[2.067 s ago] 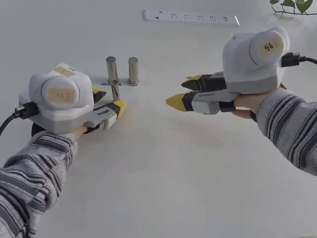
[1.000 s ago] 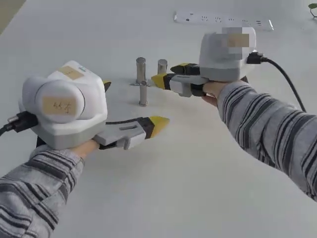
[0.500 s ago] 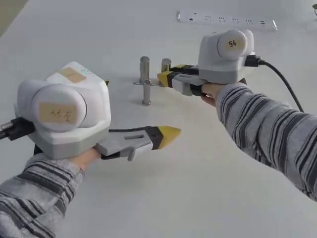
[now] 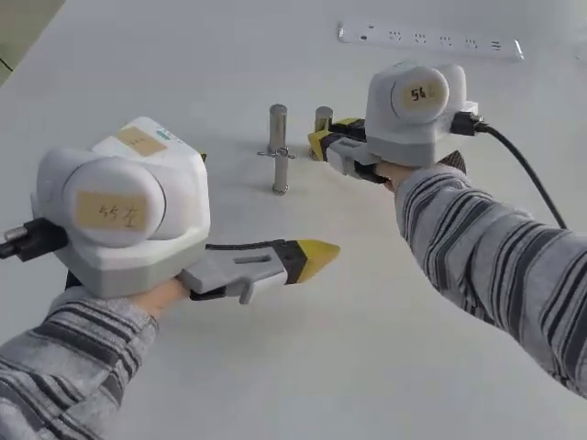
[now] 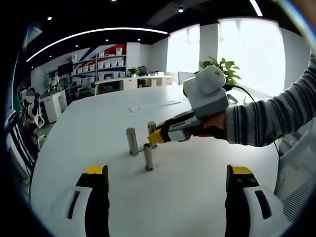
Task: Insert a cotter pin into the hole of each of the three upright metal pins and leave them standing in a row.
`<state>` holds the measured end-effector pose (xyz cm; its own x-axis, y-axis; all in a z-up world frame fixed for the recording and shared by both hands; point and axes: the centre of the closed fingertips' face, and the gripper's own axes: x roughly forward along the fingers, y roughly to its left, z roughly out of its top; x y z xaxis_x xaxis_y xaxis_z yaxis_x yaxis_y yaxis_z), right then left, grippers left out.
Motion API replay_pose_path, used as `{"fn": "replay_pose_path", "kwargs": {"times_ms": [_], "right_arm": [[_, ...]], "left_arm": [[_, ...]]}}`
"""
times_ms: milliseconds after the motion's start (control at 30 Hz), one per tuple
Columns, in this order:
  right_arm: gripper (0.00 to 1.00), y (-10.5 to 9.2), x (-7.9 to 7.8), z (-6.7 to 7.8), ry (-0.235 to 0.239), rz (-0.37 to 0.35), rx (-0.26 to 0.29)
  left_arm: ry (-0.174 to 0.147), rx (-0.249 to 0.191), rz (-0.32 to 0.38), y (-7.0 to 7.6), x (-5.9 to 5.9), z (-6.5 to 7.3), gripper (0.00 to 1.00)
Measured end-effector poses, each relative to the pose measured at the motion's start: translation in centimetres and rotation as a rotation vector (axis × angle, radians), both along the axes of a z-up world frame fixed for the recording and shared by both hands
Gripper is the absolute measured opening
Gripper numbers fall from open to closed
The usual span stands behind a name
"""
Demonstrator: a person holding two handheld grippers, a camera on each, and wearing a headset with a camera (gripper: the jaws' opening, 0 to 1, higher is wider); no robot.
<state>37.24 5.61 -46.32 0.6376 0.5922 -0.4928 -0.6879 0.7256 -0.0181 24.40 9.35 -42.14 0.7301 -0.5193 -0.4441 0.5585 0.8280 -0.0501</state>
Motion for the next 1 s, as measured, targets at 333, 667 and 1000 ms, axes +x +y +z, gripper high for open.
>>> {"fn": "replay_pose_path", "kwargs": {"times_ms": [333, 667, 1000], "right_arm": [[0.08, -2.7, -1.7, 1.1, -0.003, -0.080, 0.020], [0.08, -4.1, -5.1, 1.4, 0.014, -0.112, 0.019], [0.08, -4.6, -7.5, 0.5, 0.036, -0.126, 0.011]], "left_arm": [[-0.002, 0.000, -0.005, -0.4, -0.6, 0.4, 0.99], [-0.007, -0.004, 0.004, -0.6, -1.1, 0.7, 0.99], [-0.011, 0.002, 0.008, -0.5, -1.9, 0.8, 0.99]]}}
